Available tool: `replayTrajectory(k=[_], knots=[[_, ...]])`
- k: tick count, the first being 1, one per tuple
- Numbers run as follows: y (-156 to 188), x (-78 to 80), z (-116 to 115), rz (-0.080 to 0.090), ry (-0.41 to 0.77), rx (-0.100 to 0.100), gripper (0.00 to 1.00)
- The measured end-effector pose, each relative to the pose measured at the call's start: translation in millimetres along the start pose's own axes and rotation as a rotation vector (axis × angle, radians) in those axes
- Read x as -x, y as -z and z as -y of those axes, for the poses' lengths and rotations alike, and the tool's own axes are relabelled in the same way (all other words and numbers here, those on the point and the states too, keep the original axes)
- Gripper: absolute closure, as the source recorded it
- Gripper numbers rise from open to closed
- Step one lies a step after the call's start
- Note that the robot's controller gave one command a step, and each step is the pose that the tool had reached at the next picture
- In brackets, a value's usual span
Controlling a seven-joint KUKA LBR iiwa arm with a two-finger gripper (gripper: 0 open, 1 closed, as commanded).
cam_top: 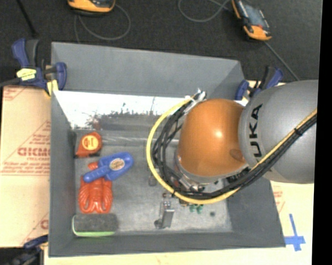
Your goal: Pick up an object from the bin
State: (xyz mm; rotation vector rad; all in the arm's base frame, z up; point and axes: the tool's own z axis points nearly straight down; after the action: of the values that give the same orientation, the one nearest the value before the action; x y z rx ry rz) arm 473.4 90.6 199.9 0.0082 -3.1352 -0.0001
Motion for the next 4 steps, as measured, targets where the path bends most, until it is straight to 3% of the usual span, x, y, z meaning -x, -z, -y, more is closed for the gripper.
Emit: replayTrajectory(k=[1, 2, 3, 4], knots=[[4.4, 1.6, 0.5, 0.008, -0.004, 0.001, 0.00], [-63.6, 56.7, -48.4, 0.018, 0.029, 0.003, 0.00], [-52.0, 114.5, -79.3, 0.005, -0.016, 0.001, 0.00], [-64.1, 127.1, -71.1, 0.012, 0.295, -0.001, 0.00]])
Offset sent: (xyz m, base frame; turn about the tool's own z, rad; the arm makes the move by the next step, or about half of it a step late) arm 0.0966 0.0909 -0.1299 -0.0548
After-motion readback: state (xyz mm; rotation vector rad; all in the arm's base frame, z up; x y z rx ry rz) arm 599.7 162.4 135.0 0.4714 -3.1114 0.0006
